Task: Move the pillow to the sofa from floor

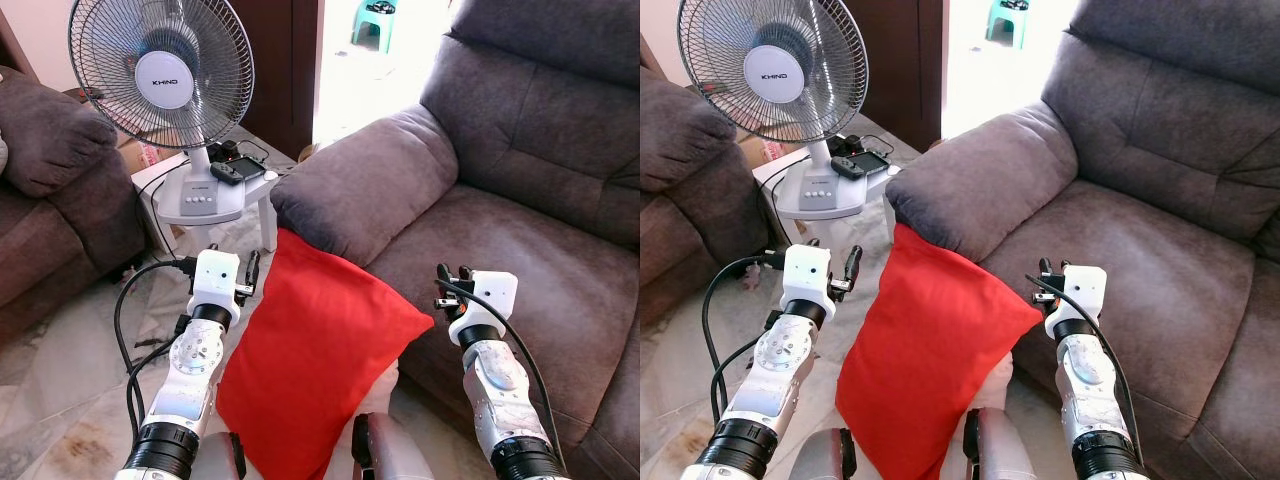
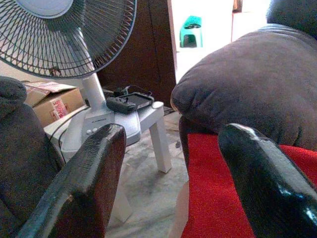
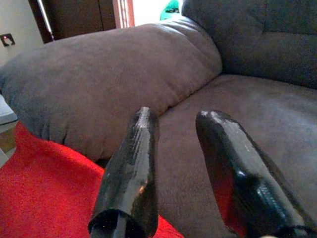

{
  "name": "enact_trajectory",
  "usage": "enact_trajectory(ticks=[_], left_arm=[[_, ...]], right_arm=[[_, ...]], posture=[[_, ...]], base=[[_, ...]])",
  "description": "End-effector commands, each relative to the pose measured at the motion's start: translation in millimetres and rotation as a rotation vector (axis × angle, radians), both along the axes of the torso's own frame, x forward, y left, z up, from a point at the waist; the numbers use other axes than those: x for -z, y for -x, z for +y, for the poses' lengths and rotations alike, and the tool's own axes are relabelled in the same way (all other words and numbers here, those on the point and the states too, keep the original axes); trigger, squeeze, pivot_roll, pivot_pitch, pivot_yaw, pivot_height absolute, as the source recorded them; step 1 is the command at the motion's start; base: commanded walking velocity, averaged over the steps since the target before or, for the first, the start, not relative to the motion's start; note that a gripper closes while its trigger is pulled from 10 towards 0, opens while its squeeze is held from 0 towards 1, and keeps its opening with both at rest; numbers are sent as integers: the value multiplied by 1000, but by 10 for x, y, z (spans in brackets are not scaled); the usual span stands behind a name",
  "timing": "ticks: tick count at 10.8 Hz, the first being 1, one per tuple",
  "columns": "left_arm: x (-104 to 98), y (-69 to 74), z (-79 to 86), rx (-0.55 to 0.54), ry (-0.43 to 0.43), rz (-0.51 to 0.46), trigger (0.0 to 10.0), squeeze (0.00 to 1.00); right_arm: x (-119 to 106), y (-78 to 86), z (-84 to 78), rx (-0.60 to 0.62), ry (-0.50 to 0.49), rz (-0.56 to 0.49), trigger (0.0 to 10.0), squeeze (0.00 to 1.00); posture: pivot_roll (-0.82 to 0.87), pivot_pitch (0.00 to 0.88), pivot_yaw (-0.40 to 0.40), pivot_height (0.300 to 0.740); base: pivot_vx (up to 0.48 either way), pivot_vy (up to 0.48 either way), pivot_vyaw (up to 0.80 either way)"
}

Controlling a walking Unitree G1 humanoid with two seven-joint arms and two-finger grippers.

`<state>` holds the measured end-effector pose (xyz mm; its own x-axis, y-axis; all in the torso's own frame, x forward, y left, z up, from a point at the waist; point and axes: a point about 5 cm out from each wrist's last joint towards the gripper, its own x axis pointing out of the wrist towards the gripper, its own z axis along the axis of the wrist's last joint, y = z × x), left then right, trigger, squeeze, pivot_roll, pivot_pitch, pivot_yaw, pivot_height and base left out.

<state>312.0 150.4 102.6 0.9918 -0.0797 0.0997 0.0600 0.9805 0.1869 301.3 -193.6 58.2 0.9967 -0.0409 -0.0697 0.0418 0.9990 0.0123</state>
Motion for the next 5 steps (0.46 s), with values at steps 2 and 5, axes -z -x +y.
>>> enact_trajectory(ticks=[2,5], left_arm=[[10,-1,40,-17,9,5,10000,0],[-2,0,80,-43,7,-3,10000,0]], right_arm=[[27,-17,-10,5,7,32,10000,0],[16,-29,4,-9,2,28,10000,0]], posture=[[49,0,-51,589],[51,0,-54,558]], base=[[0,0,0],[0,0,0]])
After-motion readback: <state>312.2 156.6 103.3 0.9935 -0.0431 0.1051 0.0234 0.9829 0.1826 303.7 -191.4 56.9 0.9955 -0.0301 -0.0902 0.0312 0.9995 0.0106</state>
